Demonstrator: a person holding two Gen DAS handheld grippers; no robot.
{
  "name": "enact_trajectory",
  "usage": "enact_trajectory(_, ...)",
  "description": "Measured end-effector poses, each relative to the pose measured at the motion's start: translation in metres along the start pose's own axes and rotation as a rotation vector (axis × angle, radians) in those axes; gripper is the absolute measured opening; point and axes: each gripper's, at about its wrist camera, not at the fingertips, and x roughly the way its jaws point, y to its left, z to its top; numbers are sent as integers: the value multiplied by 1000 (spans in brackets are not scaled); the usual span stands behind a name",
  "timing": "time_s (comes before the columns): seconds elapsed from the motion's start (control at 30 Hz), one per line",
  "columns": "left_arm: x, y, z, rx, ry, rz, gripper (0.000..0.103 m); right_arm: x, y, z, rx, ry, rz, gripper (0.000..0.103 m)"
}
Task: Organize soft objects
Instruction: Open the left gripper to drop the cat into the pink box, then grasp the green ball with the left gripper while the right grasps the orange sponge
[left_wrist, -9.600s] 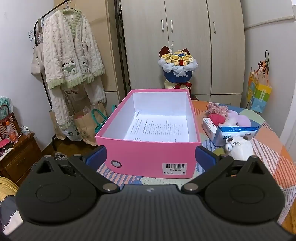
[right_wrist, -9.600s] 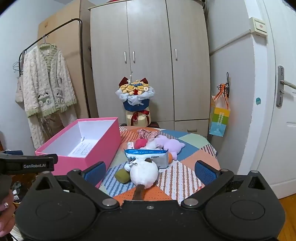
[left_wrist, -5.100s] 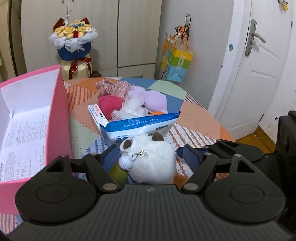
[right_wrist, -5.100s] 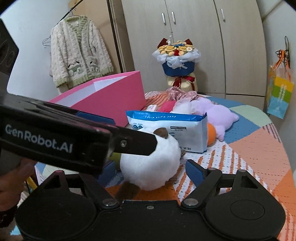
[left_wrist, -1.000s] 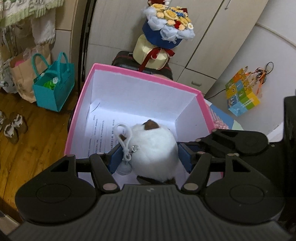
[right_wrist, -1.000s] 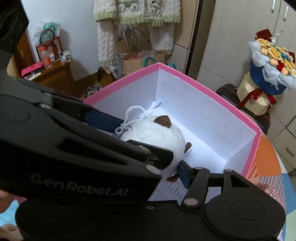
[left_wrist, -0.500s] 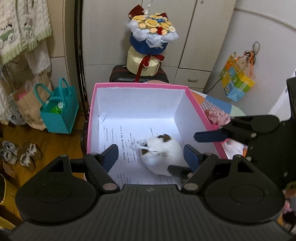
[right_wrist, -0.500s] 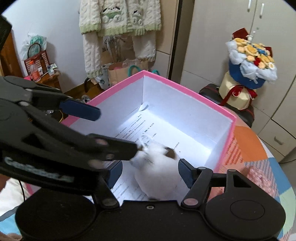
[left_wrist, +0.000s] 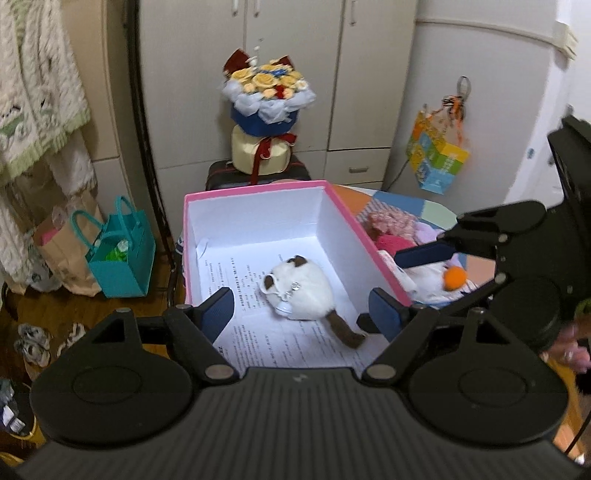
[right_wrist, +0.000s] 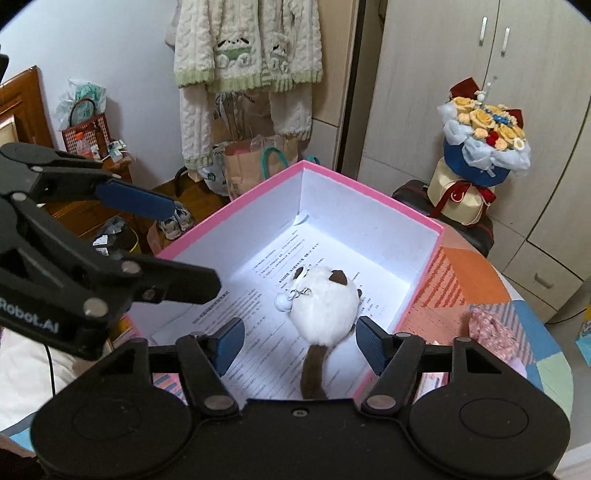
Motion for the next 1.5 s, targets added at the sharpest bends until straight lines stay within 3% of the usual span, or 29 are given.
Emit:
enact_trajectory(0.17, -19, -15, -7, 17, 7, -70, 80, -25, 1, -13, 20, -12, 0, 72)
enact_trajectory(0.5, -49, -62, -29, 108, -25, -114, 80, -88, -21, -55, 88, -67, -11, 72)
enact_trajectory(0.8, -36, -119, -45, 200, 31, -204, 78, -121, -69, -103, 233, -116, -47, 72)
enact_trajectory(1.03, -14, -159, -56, 275, 42, -258, 77, -111, -97, -133, 339, -109, -24, 72)
enact_trajectory(1.27, 15, -192, -68, 356, -22, -172, 77, -91, -122, -152, 362, -160, 62, 72)
enact_trajectory(1.5, 65, -203, -71, 302, 52, -124, 73, -59, -151, -167, 379, -179, 41, 72)
